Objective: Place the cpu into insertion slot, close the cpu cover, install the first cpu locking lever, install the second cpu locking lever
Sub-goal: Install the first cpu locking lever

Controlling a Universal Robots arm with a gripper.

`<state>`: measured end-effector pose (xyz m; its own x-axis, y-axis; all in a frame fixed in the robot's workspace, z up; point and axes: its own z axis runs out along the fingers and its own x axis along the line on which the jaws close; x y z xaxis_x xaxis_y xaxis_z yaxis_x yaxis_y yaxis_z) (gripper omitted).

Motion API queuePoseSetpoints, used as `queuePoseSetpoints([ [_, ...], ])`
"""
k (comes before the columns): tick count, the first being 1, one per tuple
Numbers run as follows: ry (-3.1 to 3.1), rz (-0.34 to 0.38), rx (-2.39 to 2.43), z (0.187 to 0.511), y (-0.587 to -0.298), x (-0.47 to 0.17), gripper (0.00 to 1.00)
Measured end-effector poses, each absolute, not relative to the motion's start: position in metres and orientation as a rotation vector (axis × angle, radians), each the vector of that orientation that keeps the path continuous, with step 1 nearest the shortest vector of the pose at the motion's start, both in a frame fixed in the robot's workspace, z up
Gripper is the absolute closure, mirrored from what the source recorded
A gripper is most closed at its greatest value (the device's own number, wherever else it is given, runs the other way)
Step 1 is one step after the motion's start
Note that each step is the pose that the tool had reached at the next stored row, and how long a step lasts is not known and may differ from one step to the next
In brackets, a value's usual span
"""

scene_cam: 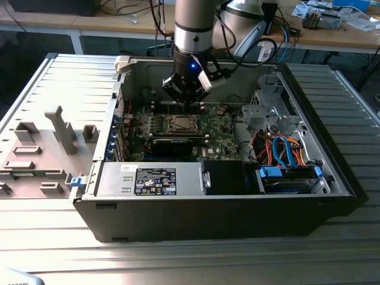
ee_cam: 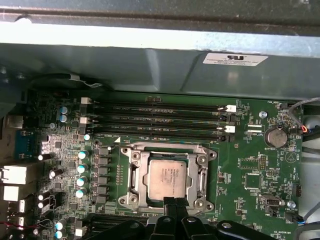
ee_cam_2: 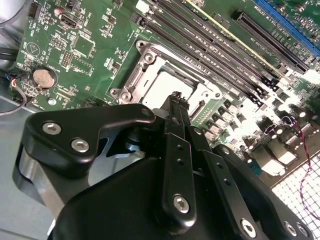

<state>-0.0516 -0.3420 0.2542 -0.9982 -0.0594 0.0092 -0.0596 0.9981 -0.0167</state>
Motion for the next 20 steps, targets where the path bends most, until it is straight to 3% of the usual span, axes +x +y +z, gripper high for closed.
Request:
queuePoseSetpoints([
  [20, -3.131, 0.027, 0.093, 0.2542, -0.3419, -0.0601, 0.89],
])
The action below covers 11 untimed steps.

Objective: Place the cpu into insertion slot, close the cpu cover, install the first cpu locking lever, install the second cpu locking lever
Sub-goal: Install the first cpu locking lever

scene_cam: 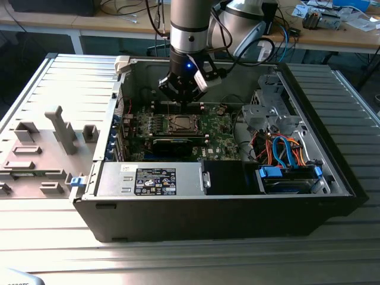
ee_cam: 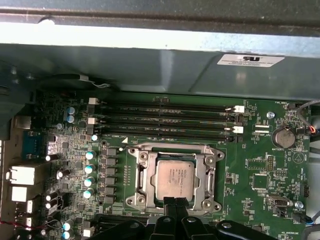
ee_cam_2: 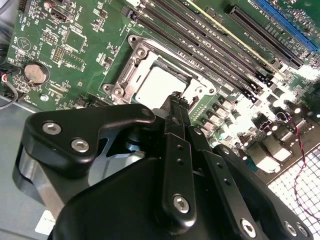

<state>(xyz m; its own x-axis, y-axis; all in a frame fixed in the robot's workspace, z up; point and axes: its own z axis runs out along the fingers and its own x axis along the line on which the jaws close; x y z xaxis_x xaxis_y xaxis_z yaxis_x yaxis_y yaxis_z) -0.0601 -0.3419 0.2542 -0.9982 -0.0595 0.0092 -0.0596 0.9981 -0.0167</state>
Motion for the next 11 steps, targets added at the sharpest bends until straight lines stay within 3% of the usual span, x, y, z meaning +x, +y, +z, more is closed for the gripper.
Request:
queuePoseSetpoints([
  [11, -3.131, 0.027, 0.093, 0.2542, -0.3409, -0.0618, 0.89],
])
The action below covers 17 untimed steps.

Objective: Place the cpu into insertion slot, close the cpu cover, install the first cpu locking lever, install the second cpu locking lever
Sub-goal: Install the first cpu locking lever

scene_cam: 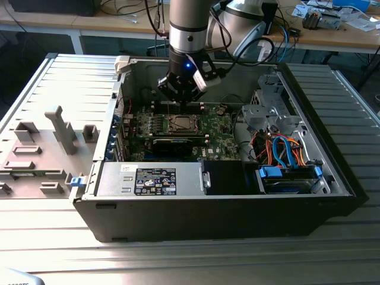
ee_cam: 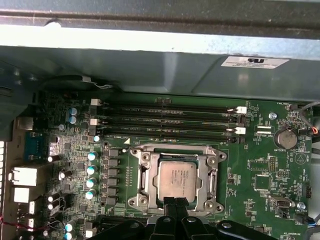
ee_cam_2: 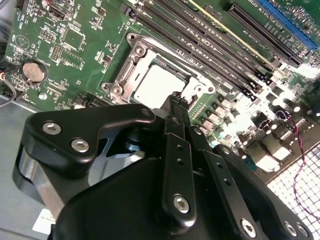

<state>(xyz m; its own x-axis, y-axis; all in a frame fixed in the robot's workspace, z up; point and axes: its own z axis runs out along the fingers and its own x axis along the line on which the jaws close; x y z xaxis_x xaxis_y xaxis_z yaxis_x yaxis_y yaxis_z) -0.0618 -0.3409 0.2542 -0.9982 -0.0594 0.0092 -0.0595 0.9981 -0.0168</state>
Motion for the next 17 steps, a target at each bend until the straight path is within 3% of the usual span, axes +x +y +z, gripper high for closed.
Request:
queuePoseSetpoints([
  [17, -3.131, 0.027, 0.093, 0.2542, -0.3382, -0.067, 0.89],
])
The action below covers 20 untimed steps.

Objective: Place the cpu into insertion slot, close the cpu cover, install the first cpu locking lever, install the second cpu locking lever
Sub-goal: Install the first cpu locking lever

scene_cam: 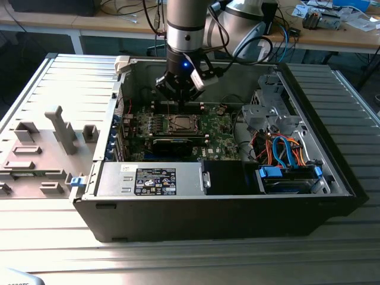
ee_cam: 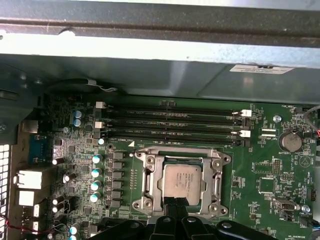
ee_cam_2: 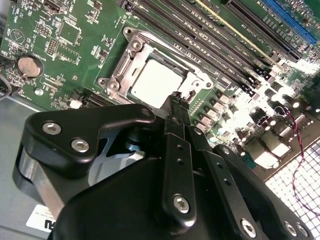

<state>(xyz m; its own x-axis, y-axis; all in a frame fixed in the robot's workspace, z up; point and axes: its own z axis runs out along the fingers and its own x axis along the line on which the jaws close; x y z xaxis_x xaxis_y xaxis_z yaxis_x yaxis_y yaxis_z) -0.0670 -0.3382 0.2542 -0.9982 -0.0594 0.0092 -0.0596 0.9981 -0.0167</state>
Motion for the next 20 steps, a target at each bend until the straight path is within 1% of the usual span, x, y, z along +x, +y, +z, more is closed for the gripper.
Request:
queuePoseSetpoints([
  [20, -3.131, 0.027, 0.093, 0.2542, -0.3366, -0.0719, 0.89],
])
